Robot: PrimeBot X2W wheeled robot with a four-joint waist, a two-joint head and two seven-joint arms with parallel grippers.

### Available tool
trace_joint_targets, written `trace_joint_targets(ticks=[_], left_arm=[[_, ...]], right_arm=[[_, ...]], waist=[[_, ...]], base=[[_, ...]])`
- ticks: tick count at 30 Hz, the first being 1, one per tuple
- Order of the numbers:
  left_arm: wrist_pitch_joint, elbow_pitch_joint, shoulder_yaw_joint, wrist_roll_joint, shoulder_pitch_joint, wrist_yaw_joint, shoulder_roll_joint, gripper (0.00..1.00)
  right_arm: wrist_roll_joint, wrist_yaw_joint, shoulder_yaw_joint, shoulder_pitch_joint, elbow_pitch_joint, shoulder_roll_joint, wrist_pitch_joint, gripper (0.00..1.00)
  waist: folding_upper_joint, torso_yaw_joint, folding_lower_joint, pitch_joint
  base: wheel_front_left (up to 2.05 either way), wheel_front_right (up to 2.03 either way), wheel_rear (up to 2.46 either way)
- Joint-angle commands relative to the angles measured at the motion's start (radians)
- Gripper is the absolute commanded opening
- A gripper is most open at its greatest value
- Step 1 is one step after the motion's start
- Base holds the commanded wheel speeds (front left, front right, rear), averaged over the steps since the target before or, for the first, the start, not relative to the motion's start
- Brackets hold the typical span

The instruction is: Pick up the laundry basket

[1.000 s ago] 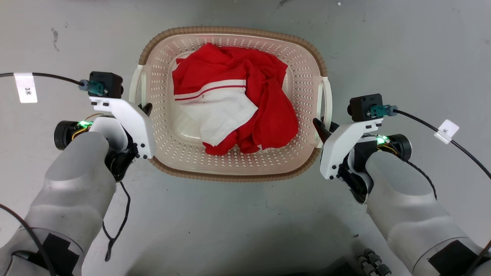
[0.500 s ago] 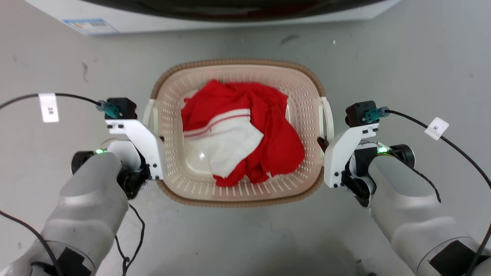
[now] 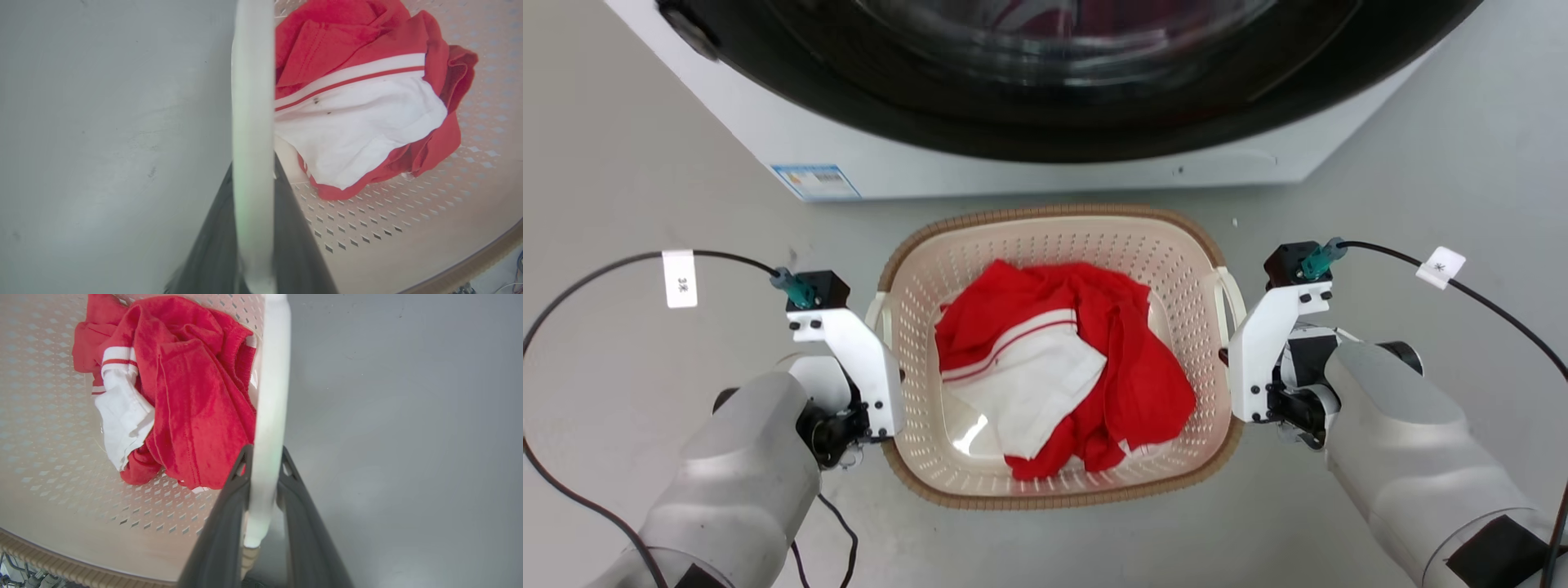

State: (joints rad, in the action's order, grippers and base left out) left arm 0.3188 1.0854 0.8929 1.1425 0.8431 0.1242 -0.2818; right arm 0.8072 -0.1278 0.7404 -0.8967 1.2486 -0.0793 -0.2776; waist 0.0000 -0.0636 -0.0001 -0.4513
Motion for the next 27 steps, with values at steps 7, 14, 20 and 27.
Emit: trace_joint_targets(ticks=[7,14,20,27], left_arm=[[0.034,-0.016,0.032,0.043,-0.029,0.012,0.023,0.00],[0.064,-0.006,0.054,0.078,-0.061,0.012,0.023,0.00],[0.081,-0.001,0.070,0.107,-0.099,0.011,0.025,0.00],[0.110,0.007,0.084,0.137,-0.134,0.011,0.036,0.00]], right_arm=[[0.033,-0.005,0.015,0.018,0.005,0.014,-0.094,0.00],[0.061,-0.005,0.014,0.041,0.020,0.018,-0.179,0.00],[0.088,-0.005,0.003,0.080,0.030,0.026,-0.257,0.00],[0.114,-0.005,-0.005,0.121,0.036,0.035,-0.355,0.00]], waist=[[0.0000,0.025,0.0001,0.135],[0.0000,0.025,0.0001,0.233],[0.0000,0.023,0.0001,0.316],[0.0000,0.022,0.0001,0.377]], base=[[0.00,0.00,0.00],[0.00,0.00,0.00],[0.00,0.00,0.00],[0.00,0.00,0.00]])
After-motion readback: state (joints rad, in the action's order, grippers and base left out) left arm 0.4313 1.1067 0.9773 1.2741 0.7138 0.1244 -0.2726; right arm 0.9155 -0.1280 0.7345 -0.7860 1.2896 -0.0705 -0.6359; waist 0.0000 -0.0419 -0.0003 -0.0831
